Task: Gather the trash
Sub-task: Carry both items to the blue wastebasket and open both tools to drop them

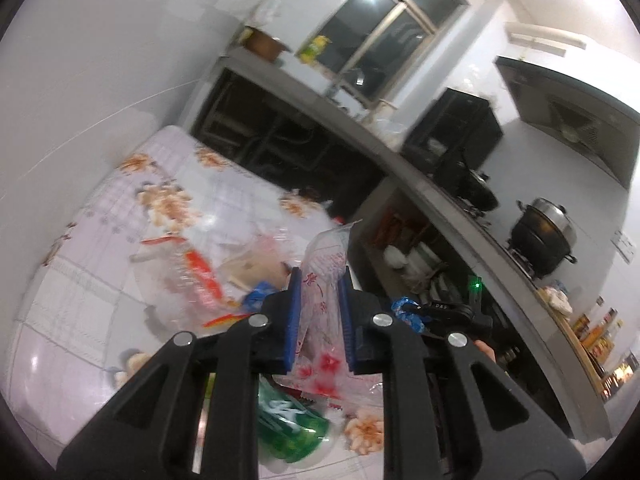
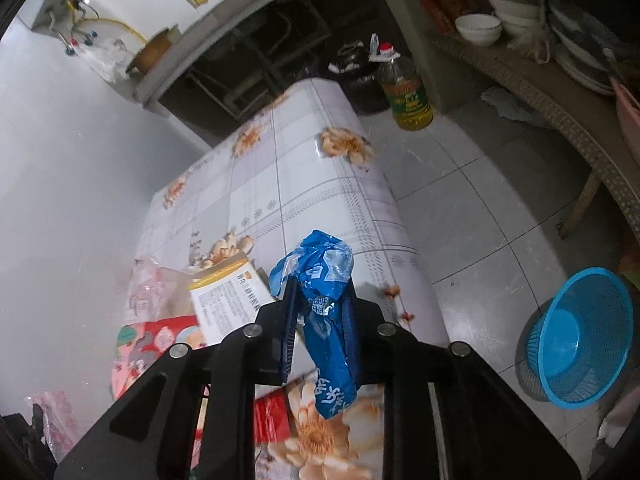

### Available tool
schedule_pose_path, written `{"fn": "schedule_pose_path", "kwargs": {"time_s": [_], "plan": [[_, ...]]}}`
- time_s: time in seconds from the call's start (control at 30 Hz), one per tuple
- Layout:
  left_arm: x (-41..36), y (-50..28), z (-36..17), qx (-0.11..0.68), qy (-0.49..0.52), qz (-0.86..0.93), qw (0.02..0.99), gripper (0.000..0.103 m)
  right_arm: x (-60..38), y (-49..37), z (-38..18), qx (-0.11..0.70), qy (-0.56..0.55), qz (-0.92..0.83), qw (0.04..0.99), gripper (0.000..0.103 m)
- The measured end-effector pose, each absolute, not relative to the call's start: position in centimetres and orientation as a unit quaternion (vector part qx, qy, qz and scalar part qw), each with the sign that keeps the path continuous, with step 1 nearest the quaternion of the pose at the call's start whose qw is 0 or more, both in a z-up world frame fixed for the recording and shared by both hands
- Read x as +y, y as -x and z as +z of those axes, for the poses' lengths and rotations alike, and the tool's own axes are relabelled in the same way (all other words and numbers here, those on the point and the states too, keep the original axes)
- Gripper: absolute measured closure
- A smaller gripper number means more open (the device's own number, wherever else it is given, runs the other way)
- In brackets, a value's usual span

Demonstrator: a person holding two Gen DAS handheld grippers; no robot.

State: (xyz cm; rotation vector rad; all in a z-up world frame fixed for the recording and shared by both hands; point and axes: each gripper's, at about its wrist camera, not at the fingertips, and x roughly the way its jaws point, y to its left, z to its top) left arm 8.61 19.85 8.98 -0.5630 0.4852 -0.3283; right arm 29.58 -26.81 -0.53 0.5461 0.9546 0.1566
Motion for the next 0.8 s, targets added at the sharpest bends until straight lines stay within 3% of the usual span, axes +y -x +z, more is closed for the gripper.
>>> {"fn": "schedule_pose_path", "kwargs": {"time_s": [0.2,0.43,0.8], "plan": [[13.0,-10.4,10.1,0.259,0.246,-0.260,0.897,0.087,-30.7,-21.2,1.6,0.404,-0.273,0.052,0.871,0.082],[-3.0,-15.2,8.9,0.359,0.192,-0.394,0.824,0.087,-38.0,-10.0,-1.1,0.376,-0.322,-0.051,0.868,0.082],[-29.1,-21.2,-2.5,0.551,0.038,-0.399,0.732,0.085,-47.1,-4.7,-11.9,0.389,-0.417,-0.185,0.800,0.082]]}}
